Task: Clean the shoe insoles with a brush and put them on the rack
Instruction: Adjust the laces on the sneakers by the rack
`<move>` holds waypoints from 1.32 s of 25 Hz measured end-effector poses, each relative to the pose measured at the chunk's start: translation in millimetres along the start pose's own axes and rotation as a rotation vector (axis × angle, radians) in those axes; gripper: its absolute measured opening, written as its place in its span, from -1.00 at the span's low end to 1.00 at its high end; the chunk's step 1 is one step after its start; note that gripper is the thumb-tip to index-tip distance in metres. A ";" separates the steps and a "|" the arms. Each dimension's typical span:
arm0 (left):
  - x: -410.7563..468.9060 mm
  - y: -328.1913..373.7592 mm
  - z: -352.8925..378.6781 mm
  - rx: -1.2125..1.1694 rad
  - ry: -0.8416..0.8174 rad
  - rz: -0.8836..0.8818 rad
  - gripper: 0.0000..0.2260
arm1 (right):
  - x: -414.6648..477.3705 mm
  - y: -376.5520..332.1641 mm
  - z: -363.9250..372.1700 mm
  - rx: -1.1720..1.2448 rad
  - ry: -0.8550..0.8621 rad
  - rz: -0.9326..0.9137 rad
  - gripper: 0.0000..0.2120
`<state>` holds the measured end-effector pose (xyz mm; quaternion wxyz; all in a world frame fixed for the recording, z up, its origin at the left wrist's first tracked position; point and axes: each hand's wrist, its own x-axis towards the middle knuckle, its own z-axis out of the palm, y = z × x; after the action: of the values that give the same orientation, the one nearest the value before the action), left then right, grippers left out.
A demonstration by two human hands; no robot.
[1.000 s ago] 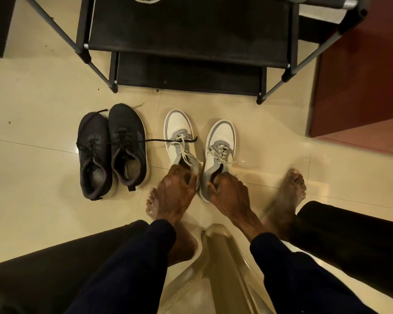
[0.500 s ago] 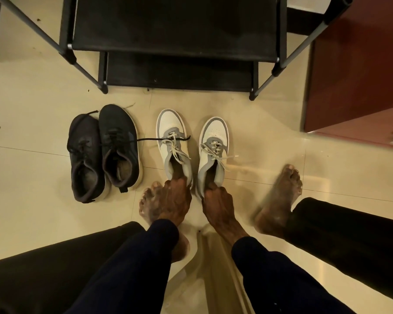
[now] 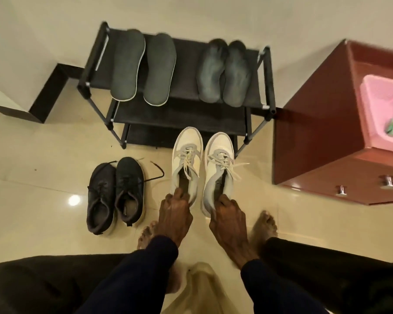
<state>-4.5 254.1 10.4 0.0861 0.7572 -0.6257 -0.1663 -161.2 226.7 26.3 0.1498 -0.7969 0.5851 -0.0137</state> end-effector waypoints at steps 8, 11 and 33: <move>112.6 26.5 -53.3 -0.060 0.194 0.073 -0.90 | 113.9 13.8 -52.0 0.019 0.089 0.003 -0.70; 167.9 26.5 -48.9 -0.041 0.189 0.067 -0.91 | 159.0 16.5 -49.0 0.074 0.116 0.013 -0.67; 232.6 4.9 -17.4 -0.100 0.365 0.158 -0.43 | 240.4 33.6 -47.2 -0.099 0.242 0.008 -0.43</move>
<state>34.9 24.7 -5.2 0.2485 0.7180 -0.6482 -0.0498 -126.0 -18.1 25.9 0.0387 -0.7936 0.6019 -0.0805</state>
